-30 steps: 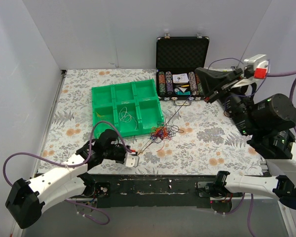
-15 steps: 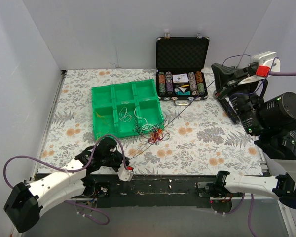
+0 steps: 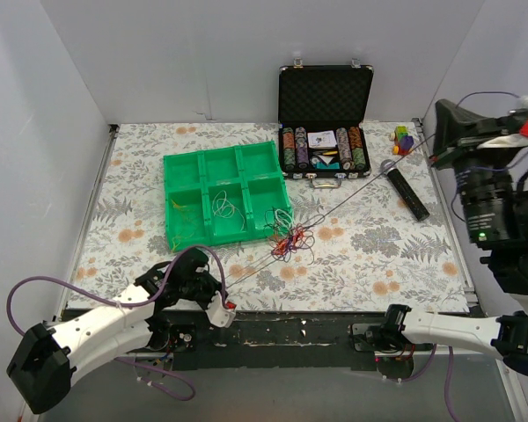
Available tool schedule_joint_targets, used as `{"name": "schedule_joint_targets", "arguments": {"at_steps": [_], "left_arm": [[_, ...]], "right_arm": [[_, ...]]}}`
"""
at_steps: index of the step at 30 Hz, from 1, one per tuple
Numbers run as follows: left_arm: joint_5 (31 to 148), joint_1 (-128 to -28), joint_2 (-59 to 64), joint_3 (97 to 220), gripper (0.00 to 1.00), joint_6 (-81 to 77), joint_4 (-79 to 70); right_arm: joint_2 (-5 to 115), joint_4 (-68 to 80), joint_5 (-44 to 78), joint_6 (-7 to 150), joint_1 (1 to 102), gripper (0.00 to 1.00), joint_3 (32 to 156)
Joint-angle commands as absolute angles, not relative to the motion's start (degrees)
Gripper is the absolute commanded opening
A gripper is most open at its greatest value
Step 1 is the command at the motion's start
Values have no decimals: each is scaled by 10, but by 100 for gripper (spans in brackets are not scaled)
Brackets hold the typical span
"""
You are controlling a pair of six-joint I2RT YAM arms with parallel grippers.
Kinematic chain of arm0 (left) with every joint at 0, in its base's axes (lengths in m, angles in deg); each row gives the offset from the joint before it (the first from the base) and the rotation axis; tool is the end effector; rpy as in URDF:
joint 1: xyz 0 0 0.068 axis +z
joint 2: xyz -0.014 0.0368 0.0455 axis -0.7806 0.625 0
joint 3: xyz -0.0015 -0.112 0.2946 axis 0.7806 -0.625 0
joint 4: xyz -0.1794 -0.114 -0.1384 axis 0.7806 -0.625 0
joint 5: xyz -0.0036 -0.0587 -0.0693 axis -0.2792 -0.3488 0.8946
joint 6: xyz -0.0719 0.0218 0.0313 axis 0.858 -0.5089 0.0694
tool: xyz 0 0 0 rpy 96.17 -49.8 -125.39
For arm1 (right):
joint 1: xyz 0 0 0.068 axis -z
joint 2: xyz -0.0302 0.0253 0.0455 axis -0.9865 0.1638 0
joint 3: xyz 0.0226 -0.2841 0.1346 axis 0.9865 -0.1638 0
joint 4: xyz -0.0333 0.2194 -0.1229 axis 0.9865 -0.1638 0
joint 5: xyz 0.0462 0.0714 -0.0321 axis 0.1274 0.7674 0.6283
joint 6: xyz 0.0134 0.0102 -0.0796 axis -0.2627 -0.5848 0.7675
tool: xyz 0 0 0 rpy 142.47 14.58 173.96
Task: Untangle the cables
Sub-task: Untie the cable.
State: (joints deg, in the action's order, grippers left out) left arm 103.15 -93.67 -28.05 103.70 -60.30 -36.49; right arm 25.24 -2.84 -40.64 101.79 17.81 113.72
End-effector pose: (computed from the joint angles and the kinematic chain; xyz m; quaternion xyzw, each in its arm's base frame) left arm 0.0664 -0.0965 0.1556 0.6983 0.6373 -0.1743 0.2754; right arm 0.0728 0.0232 0.6285 -0.0148 0.5636 0.0844 0.8216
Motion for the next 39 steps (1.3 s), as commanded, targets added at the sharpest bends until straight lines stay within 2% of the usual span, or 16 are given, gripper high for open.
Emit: {"name": "schedule_joint_targets", "arguments": {"at_steps": [1, 8, 17, 18, 19, 21, 23, 25, 31, 39], "left_arm": [[1000, -936, -284, 1013, 0, -610, -445], [1000, -936, -278, 1014, 0, -613, -447], [1016, -935, -273, 1030, 0, -577, -422], [1027, -936, -269, 1041, 5, -553, -403], [1036, -935, -266, 1055, 15, -521, -390], [1068, -936, -257, 1088, 41, -432, -361], [1101, -936, -249, 1121, 48, -347, -334], [1145, -935, -245, 1149, 58, -278, -316], [1200, -936, -233, 1200, 67, -108, -243], [1177, -935, -199, 1213, 67, 95, -76]], "right_arm": [[212, 182, -484, 1160, 178, 1, 1203], [179, 302, -529, 1290, 103, 1, 1189], [166, 354, -577, 1312, -19, 1, 1085], [167, 358, -580, 1305, -29, 1, 1069], [168, 359, -583, 1296, -37, 1, 1051], [170, 344, -586, 1255, -43, 1, 1023], [170, 280, -572, 1160, -43, 1, 1008], [175, 238, -556, 1091, -43, 1, 990], [214, 132, -507, 927, -43, 1, 963], [271, 119, -458, 867, -43, 1, 964]]}}
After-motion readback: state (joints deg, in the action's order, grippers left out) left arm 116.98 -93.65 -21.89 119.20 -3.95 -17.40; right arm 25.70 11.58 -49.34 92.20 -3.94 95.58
